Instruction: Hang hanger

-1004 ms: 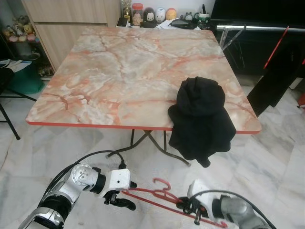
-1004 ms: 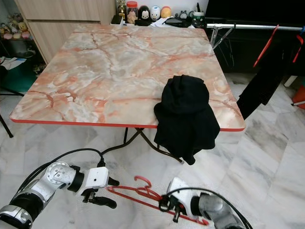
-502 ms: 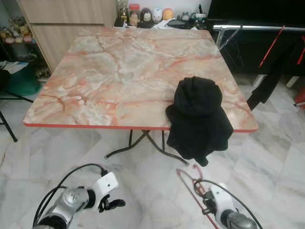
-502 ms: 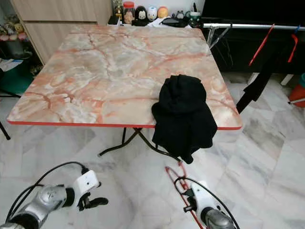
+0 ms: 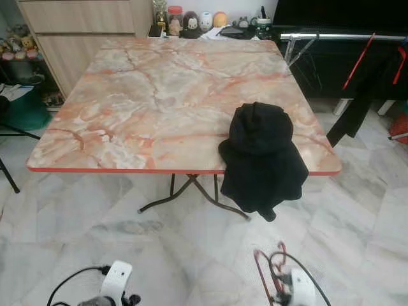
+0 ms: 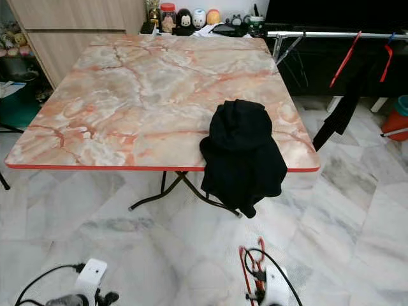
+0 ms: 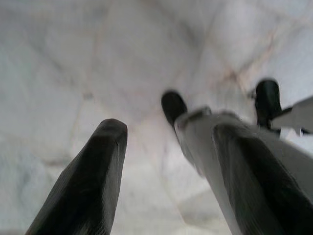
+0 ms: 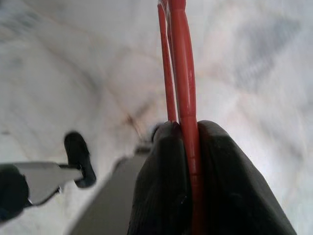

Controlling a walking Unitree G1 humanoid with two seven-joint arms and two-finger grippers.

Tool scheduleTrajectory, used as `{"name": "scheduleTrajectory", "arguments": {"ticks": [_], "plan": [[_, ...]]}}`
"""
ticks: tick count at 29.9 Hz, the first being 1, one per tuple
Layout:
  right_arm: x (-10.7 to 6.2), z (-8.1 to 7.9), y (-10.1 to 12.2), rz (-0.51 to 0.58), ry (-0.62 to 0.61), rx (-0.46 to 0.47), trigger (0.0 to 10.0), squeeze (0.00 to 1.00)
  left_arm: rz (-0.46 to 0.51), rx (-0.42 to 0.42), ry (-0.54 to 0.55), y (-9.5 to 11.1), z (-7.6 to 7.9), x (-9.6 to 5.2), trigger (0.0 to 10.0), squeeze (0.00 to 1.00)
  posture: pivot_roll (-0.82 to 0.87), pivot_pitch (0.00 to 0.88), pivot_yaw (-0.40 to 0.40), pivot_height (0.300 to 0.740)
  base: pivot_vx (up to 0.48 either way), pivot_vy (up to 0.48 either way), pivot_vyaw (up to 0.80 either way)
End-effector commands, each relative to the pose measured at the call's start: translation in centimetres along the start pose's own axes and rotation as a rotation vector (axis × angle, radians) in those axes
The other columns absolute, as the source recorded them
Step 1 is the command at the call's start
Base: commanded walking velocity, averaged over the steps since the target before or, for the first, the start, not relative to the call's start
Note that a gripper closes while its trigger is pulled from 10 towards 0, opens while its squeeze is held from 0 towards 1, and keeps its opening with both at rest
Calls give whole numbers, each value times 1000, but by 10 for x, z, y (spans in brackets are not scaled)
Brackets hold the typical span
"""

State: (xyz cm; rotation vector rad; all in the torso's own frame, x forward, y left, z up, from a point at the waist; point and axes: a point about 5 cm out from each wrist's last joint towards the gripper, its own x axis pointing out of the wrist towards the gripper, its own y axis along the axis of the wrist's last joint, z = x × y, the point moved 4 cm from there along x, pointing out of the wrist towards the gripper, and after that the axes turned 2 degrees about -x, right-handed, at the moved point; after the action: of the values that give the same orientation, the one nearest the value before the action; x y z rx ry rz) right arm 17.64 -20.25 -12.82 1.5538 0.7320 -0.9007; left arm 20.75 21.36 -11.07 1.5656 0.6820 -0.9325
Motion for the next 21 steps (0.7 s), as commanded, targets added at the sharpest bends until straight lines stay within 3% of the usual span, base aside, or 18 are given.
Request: {"name": "scheduleTrajectory", "arguments": {"ticks": [1, 12, 21], "plan": [[-1, 3, -3, -11, -12, 22, 10000, 0, -29, -27, 17, -9, -2, -1, 10000, 0, 54, 59, -28, 740, 0, 0, 0], [-4, 13, -10, -16, -14, 2, 10000, 0, -67, -31, 40, -22, 3, -1, 10000, 0, 34, 35, -29, 740, 0, 0, 0], [-2, 7, -3, 14, -12, 21, 10000, 0, -74, -10, 33, -25, 10, 0, 10000, 0, 35, 33, -32, 740, 0, 0, 0]]}}
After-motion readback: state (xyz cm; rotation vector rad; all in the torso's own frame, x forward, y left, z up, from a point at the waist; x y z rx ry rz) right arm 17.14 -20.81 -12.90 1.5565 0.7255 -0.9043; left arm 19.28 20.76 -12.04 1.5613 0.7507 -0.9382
